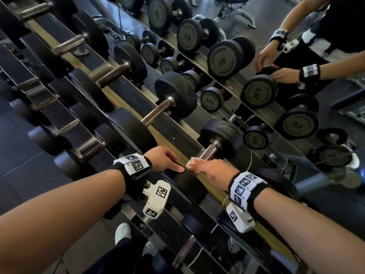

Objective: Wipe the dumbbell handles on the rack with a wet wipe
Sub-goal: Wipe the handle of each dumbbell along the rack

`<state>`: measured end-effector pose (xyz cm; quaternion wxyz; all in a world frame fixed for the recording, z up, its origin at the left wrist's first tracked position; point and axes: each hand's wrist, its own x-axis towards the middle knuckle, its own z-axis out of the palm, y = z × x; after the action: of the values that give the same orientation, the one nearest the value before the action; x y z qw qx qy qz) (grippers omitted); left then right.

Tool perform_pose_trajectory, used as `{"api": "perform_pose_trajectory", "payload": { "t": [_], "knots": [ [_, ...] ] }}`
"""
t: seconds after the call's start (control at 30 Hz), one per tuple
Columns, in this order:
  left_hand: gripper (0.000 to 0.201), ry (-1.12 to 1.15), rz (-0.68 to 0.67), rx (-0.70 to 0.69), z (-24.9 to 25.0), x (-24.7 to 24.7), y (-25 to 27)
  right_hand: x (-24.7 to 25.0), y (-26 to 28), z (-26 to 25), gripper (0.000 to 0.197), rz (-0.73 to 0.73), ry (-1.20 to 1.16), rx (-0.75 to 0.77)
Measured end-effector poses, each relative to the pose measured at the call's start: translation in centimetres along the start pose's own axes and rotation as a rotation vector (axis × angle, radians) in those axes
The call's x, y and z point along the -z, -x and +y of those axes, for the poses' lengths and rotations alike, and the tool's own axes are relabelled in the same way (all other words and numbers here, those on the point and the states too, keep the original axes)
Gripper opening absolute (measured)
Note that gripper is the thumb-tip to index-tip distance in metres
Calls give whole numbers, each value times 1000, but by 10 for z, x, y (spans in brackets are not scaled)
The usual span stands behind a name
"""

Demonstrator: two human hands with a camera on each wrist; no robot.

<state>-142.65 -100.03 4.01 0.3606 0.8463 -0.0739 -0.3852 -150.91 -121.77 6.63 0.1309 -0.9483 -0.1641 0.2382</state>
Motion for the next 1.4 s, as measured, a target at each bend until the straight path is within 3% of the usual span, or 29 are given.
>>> {"api": "perform_pose_trajectory", "payload": {
  "t": [0.07,0.2,0.43,0.6,0.77,0.93,1.13,1.3,1.4],
  "knots": [
    [49,8,-1,1,0,1,0,9,-9,9,48,-10,15,-11],
    [49,7,1,0,1,1,0,29,-17,32,49,70,145,-216],
    [51,13,-3,4,1,1,0,3,-10,2,41,-24,-102,-94],
    [47,32,-20,7,1,2,0,33,-26,14,38,40,107,-245],
    [48,35,-16,-5,0,1,1,24,-37,12,39,-51,50,-191],
    [47,29,-29,5,2,1,0,34,-42,24,38,198,31,-89],
    [47,48,-15,7,-1,-1,0,30,-47,30,37,-41,188,-182],
    [48,61,-10,12,-2,-1,0,28,-47,32,21,69,54,-222],
    [46,67,-12,8,-3,-1,0,30,-48,30,47,69,73,-231]
  ]
}}
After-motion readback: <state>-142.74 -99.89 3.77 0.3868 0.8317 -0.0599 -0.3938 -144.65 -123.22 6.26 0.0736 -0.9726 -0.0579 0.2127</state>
